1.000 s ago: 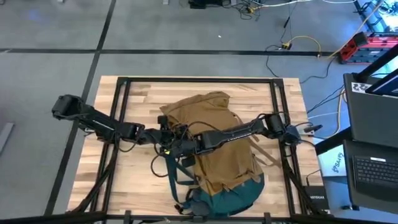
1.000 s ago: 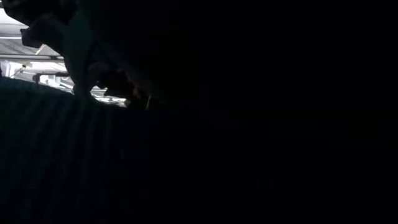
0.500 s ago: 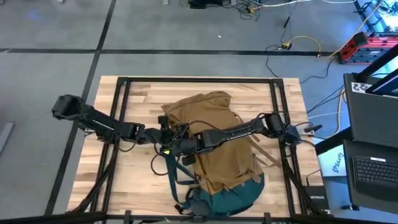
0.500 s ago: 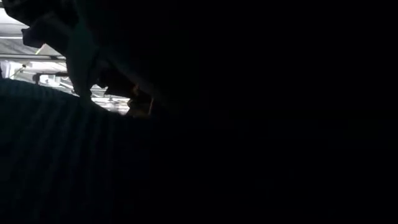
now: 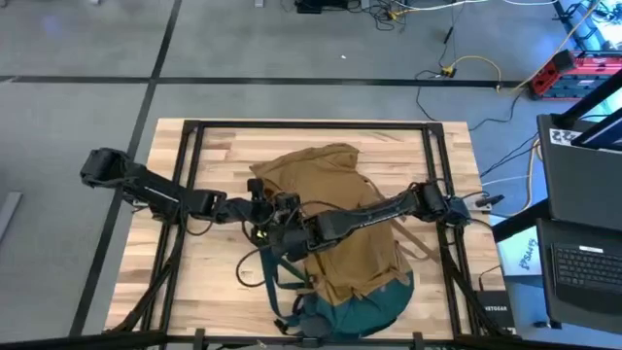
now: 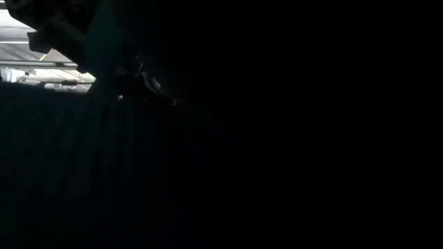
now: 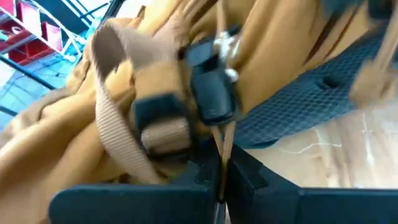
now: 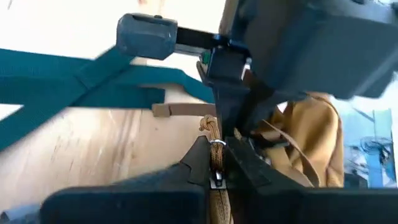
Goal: Unpack backpack
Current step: Open the brown backpack
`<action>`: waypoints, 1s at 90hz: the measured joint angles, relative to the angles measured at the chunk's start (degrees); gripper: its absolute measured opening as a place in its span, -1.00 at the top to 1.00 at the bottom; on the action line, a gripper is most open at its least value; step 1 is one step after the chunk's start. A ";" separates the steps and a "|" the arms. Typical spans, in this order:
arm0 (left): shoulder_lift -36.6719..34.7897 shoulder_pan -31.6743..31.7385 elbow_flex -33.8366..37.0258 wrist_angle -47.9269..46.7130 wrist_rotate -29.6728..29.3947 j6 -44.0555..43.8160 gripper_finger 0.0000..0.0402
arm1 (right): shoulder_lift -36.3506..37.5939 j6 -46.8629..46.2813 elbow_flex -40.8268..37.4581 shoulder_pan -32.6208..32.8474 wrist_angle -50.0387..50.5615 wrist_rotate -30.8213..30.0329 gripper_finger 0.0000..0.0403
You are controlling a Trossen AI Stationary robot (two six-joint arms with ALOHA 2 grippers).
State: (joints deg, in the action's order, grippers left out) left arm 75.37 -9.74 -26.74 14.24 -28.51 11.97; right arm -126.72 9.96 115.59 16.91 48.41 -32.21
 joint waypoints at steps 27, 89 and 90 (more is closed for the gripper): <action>0.00 -2.23 0.13 3.27 -1.26 2.48 1.00 | 0.49 -6.16 0.41 1.05 5.75 -1.02 0.96; -1.64 -11.39 0.20 7.40 -8.34 10.21 0.30 | 0.57 -7.03 0.43 1.11 7.22 -0.64 0.96; -1.64 -11.39 0.20 7.64 -8.53 10.36 0.29 | 0.57 -7.02 0.43 1.11 7.22 -0.63 0.96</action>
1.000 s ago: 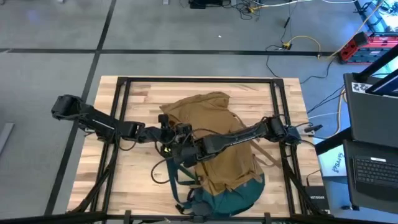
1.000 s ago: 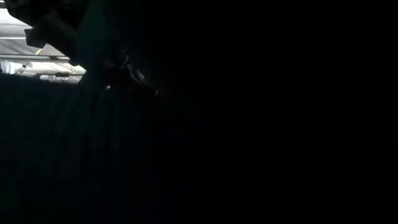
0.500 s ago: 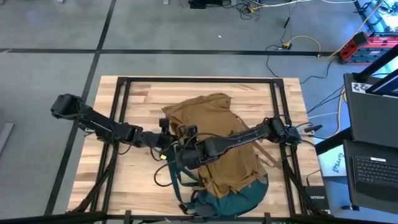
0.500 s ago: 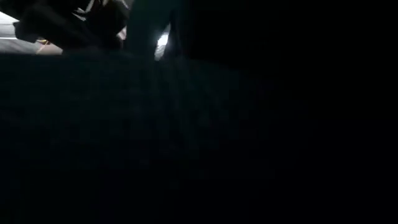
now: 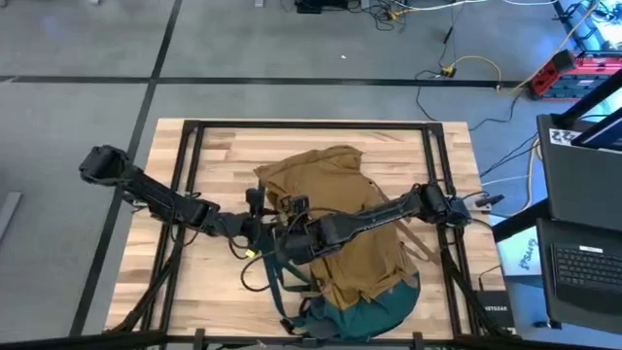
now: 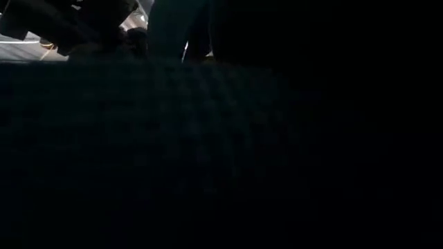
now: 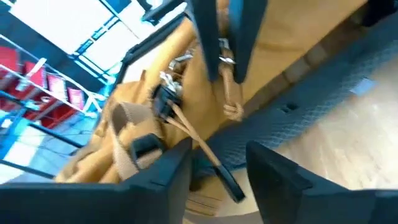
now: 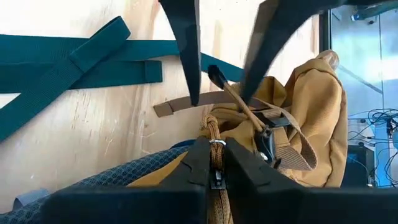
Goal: Unpack backpack
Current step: Open the brown backpack
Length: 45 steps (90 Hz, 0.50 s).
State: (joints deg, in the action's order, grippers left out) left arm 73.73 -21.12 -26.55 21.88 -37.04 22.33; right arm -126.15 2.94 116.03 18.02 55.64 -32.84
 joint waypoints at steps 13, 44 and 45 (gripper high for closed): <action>0.13 0.00 0.00 3.89 -0.58 3.20 0.13 | 0.00 -0.09 0.00 0.00 0.00 0.07 0.96; 5.83 3.39 0.00 8.43 3.73 10.19 -0.05 | 0.00 0.09 -0.04 -0.04 -0.07 0.37 0.96; 6.13 3.59 0.00 8.70 3.76 10.35 -0.05 | 0.00 0.09 -0.04 -0.04 -0.07 0.37 0.96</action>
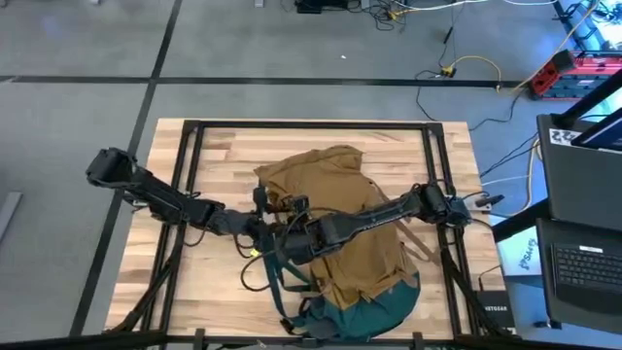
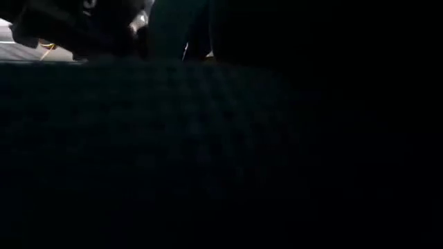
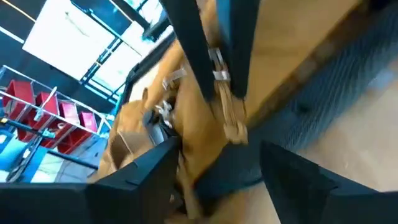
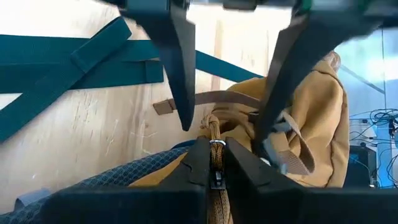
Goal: Unpack backpack
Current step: Open the brown backpack
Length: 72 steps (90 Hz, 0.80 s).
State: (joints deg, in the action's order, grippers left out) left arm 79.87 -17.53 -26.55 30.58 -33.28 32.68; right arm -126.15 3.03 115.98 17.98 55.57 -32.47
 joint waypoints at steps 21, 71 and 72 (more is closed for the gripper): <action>5.24 2.01 0.00 10.44 0.06 7.42 -0.07 | 0.00 0.12 -0.03 -0.02 -0.13 0.02 0.96; 7.75 4.62 0.02 16.42 2.77 11.44 0.32 | 0.00 0.22 -0.04 0.00 -0.88 0.07 0.96; 7.75 4.73 0.02 16.40 2.82 11.38 0.36 | 0.00 0.22 -0.04 -0.02 -0.93 0.07 0.96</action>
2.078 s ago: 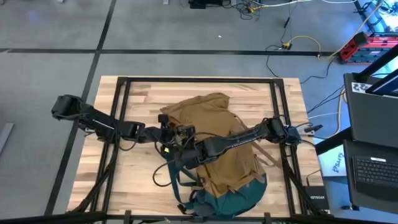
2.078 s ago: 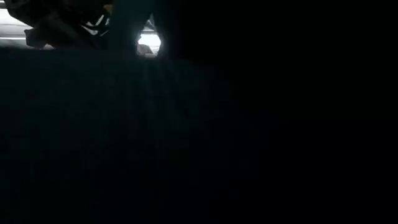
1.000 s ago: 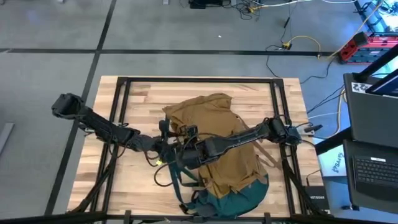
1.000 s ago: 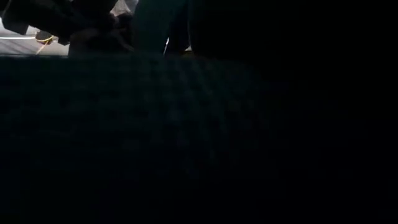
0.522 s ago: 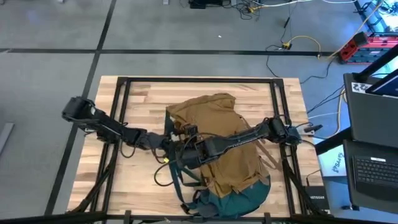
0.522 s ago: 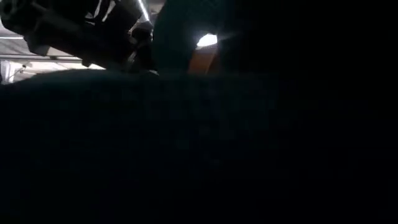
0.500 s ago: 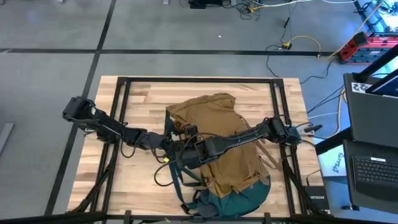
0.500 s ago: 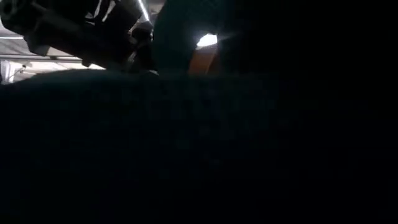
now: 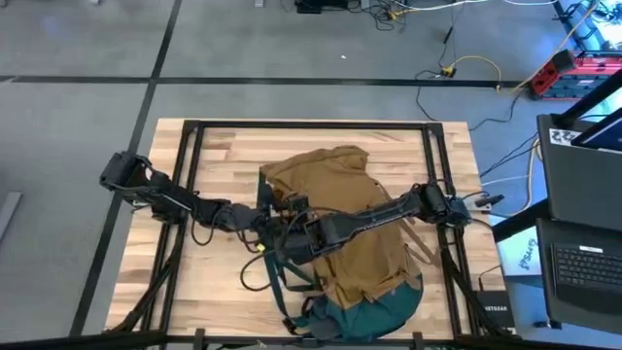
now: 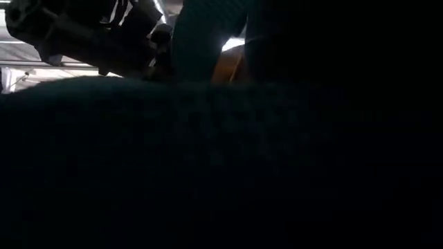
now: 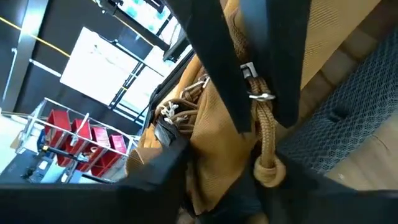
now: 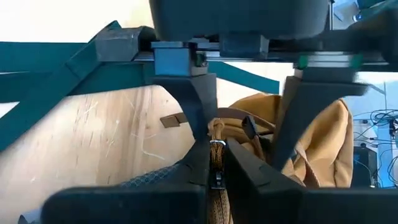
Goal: Unpack backpack
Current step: Open the brown backpack
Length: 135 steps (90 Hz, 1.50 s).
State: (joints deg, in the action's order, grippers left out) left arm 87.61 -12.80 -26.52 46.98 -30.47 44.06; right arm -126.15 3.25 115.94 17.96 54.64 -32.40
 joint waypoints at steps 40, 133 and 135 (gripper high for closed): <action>-0.18 -0.90 -0.26 -5.62 -1.74 -3.21 0.99 | 0.07 -0.22 0.00 0.06 1.45 -3.12 0.96; 0.07 0.76 3.75 -16.54 -8.22 -12.48 1.00 | 1.53 -18.75 4.51 8.21 18.00 -3.86 0.99; 0.08 0.78 3.82 -16.45 -8.13 -12.52 1.00 | 1.51 -19.13 4.50 8.46 17.99 -3.72 0.99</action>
State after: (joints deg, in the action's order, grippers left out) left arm 87.69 -12.02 -22.70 30.53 -38.59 31.54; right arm -124.64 -15.88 120.44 26.42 72.64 -36.12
